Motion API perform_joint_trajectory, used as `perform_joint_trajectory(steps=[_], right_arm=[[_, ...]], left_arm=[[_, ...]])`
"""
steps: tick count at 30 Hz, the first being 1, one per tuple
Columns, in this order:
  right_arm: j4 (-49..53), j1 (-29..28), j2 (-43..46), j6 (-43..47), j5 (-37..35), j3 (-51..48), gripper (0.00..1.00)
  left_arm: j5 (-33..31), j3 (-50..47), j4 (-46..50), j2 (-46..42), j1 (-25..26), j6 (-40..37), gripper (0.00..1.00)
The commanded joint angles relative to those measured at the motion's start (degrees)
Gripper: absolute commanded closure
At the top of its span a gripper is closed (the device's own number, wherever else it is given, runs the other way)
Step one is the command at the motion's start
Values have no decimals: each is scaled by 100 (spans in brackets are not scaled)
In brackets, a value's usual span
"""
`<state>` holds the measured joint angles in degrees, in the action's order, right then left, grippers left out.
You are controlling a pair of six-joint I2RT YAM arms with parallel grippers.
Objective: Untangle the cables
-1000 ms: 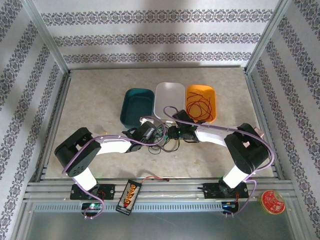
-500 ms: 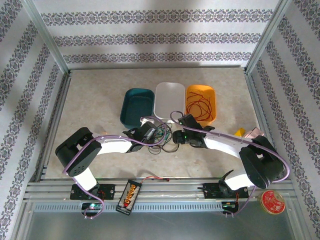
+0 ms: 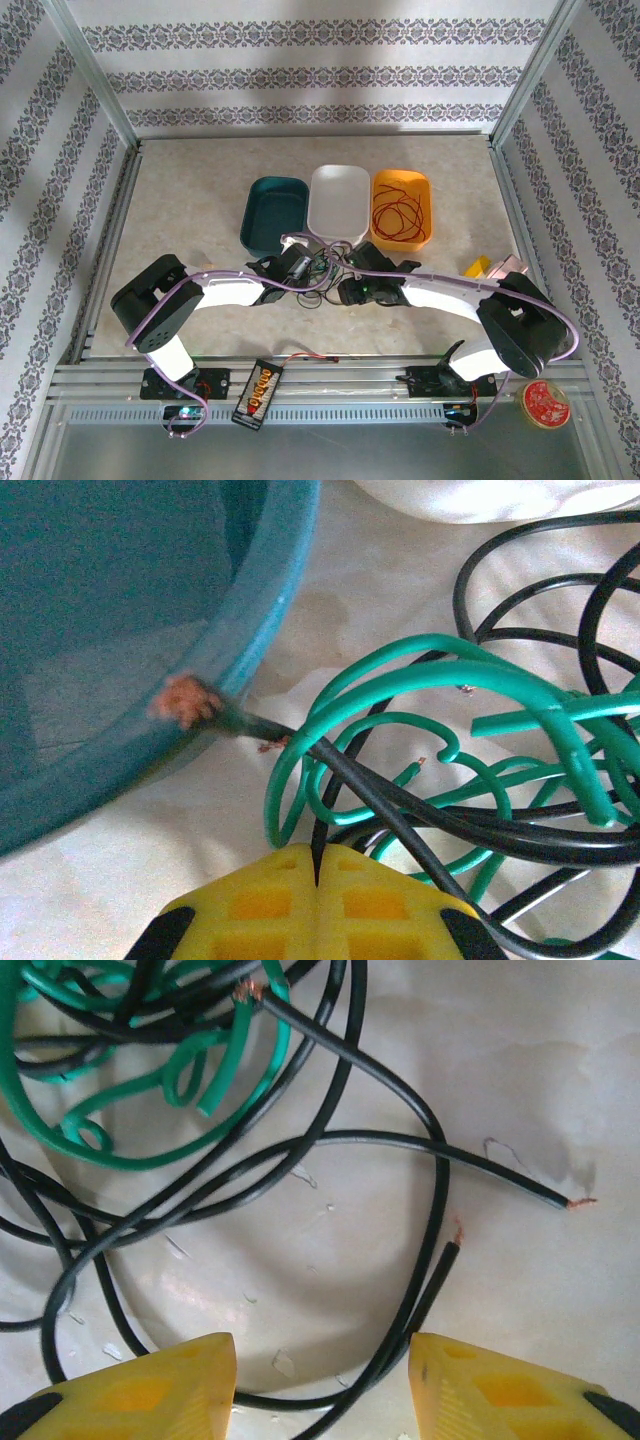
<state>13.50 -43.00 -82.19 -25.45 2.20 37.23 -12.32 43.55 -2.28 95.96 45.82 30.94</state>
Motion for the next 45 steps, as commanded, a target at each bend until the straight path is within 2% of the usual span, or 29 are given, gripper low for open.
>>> perform_joint_trajectory(steps=[1,6,10,13,23,30,33,41,45], right_arm=[[388,-175,-15,57,-464,74,51],[803,-539,-265,-51,-1251,219,54],[1105,-411,-359,-474,-1784,250,87],[1151,-173,-224,-667,-1897,177,97],[942,1139,1434,-1158,-1800,-378,99],[1086,2695,2856,-1784,-1618,-859,100],[1291,3166,3355,-1855,-1705,-886,100],[1779,3768,3801,-1679,-2295,-562,100],[1786,4361,3853,-1644,-2233,-344,100]], left_arm=[[-148,61,298,89,111,75,100],[-149,109,299,124,119,64,100],[-157,125,325,133,122,61,100],[-166,132,329,133,129,54,100],[-324,175,457,185,137,127,100],[-373,178,534,188,137,158,100],[-399,171,540,182,138,149,100],[-422,213,603,196,142,136,100],[-642,219,799,151,137,182,100]])
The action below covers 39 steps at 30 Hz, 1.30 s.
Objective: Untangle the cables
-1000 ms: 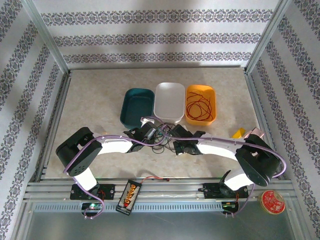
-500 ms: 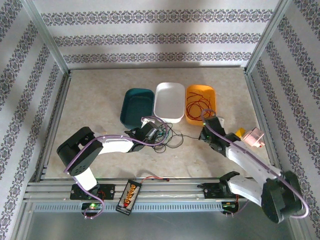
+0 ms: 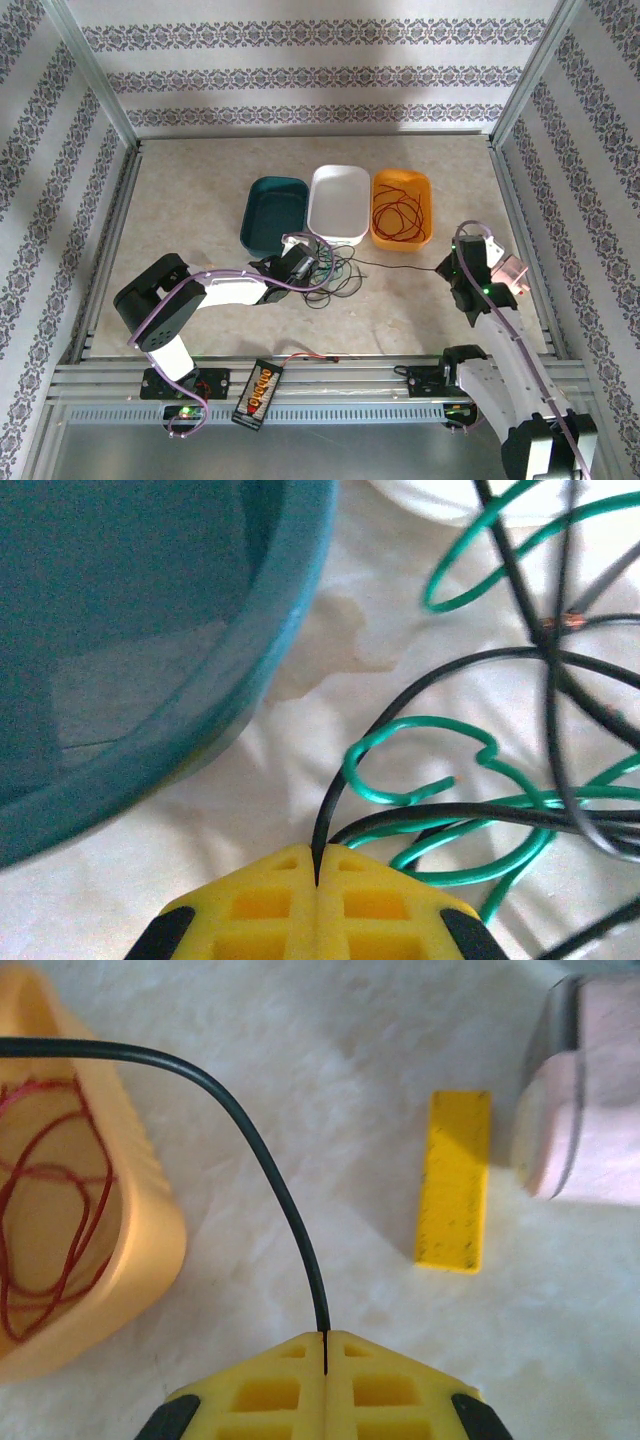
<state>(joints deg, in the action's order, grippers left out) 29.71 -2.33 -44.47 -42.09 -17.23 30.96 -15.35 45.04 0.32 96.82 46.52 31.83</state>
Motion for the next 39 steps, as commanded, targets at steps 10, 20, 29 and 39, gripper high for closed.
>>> perform_joint_trajectory(steps=[10,20,29,39], right_arm=[[27,1707,23,-127,124,963,100],[175,1973,-70,82,70,1701,100],[-1072,965,-12,492,2304,2572,100],[-1574,14,-1007,564,2617,4499,100]], left_arm=[[-1373,287,1755,168,67,700,100],[-1632,-5,2000,-93,28,1130,100],[-246,-736,-146,-588,48,233,100],[-320,-472,-21,-366,93,263,100]])
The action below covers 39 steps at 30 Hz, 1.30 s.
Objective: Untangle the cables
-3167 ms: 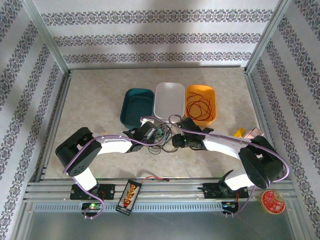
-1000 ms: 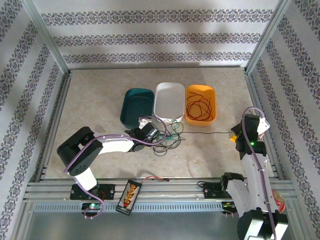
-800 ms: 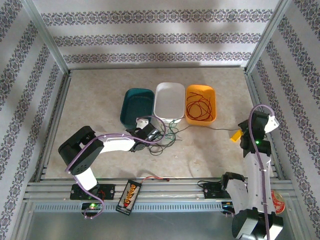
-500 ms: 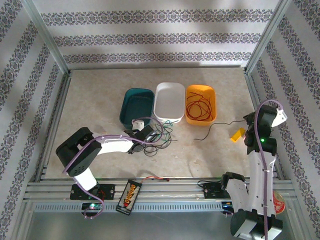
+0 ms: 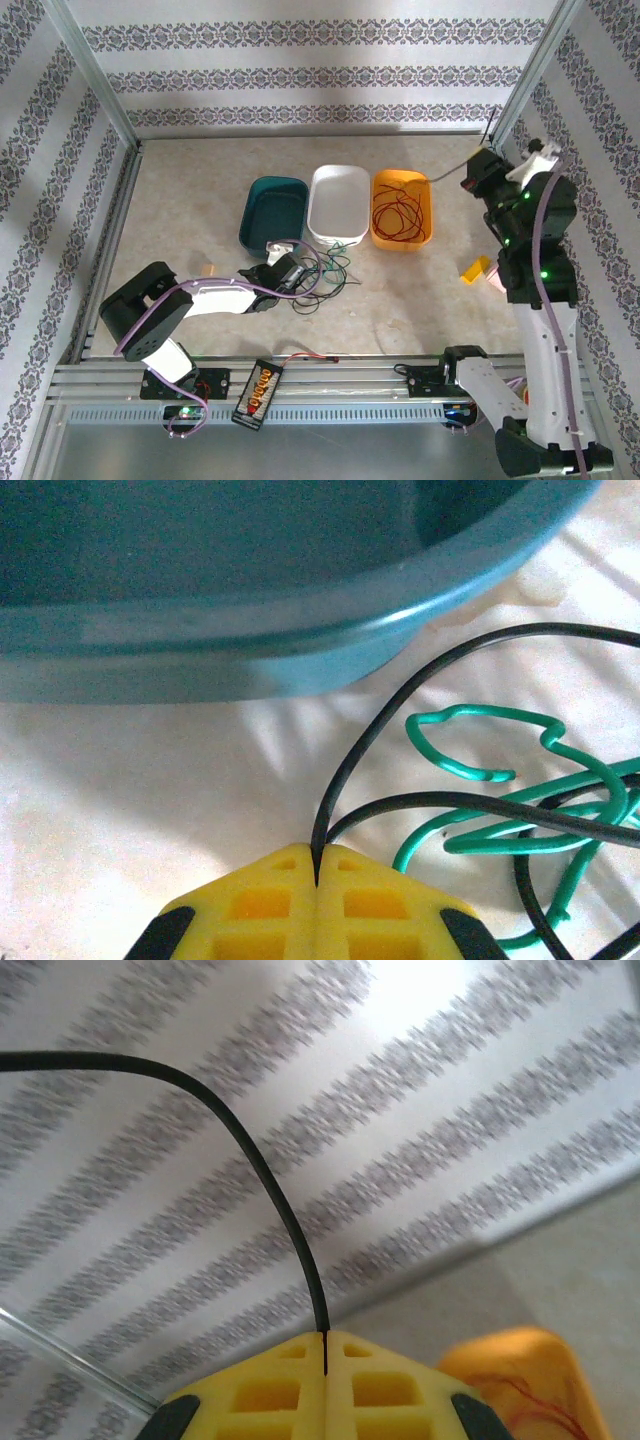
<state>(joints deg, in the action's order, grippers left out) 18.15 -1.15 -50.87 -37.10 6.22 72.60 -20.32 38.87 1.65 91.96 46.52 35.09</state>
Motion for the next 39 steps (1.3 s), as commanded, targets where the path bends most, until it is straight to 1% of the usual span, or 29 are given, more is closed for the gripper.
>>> perform_joint_trajectory(steps=[1,3,8,13,18,21,25,31,39], right_arm=[[-554,-187,-571,12,279,473,100],[-835,-408,-981,15,286,686,100],[-947,-1367,-2108,884,-509,1371,100],[-942,-1815,-3074,1405,-964,1799,100],[-837,-2178,-3623,1901,-1754,1566,100],[-643,-2325,-3917,2006,-2057,1278,100],[-388,-2407,-4326,1825,-2057,841,100],[88,-2468,-5123,1391,-1473,551,100],[400,-2504,-5898,1129,-1025,635,100]], left_arm=[[144,162,-131,128,94,-55,100],[126,163,-130,120,103,-14,100],[15,163,-62,77,111,102,100],[-37,157,5,41,111,136,100],[-74,199,90,41,111,148,100],[-62,197,100,41,112,149,100],[-51,217,111,76,119,143,100],[-43,264,122,146,120,121,100],[-92,217,98,86,120,121,100]])
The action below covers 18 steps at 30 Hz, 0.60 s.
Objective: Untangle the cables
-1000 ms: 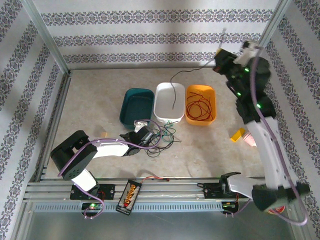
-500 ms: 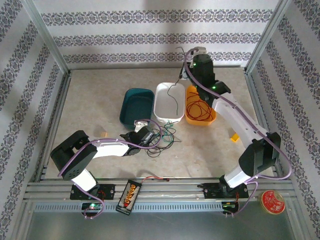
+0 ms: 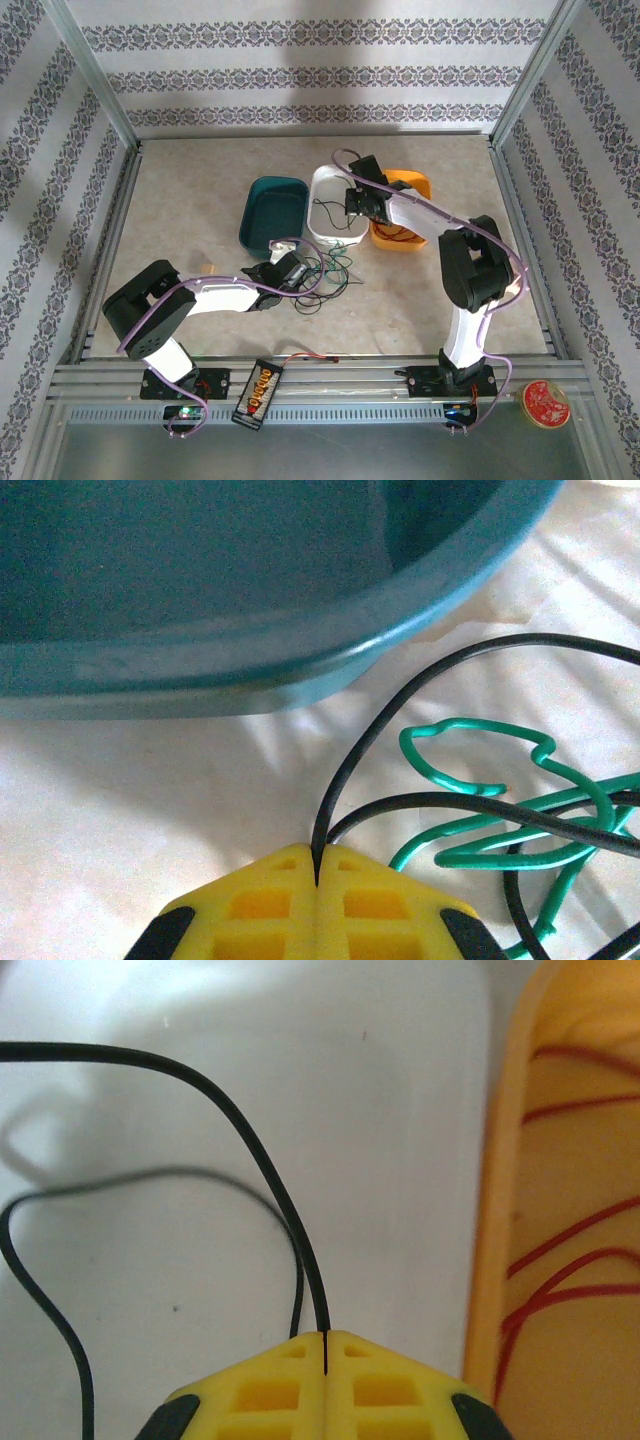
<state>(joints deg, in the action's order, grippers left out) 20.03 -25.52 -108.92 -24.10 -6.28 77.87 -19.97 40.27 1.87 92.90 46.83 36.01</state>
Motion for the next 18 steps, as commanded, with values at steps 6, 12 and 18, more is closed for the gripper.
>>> perform_joint_trajectory(steps=[6,12,18], right_arm=[[346,-79,-144,-268,235,176,65],[73,-102,639,-462,-274,-231,49],[-108,-210,1267,-471,-285,-520,47]], left_arm=[[-154,-1,11,-114,99,55,100],[-168,-46,-56,-132,98,66,100],[-162,-63,-108,-154,107,56,100]])
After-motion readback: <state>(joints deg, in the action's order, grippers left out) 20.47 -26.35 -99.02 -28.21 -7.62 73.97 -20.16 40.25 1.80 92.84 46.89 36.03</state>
